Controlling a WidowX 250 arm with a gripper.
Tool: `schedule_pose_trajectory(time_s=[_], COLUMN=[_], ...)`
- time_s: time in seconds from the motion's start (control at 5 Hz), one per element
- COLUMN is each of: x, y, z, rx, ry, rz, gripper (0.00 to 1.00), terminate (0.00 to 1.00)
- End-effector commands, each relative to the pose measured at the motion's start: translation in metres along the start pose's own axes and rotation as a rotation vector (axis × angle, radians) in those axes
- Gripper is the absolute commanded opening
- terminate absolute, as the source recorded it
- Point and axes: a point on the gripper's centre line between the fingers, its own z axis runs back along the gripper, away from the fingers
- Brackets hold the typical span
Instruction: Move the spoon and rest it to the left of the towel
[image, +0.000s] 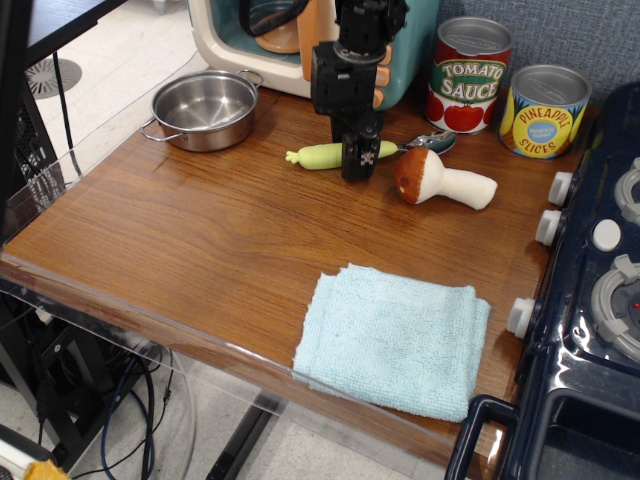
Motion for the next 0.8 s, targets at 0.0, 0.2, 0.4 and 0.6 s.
schedule_pose_trajectory(time_s=[0.0, 0.2, 0.4, 0.6], x=[0.002, 0.003, 0.008, 0.020], y=[-0.007, -0.009, -0.015, -0.021], z=[0.020, 0.029, 0.042, 0.058], rx=[-0.050, -0.051, -0.075, -0.112], ry=[0.034, 0.055, 0.093, 0.137], rz=[0.004, 0.007, 0.012, 0.008], gripper=[0.00, 0.00, 0.00, 0.00], terminate=[0.00, 0.00, 0.00, 0.00])
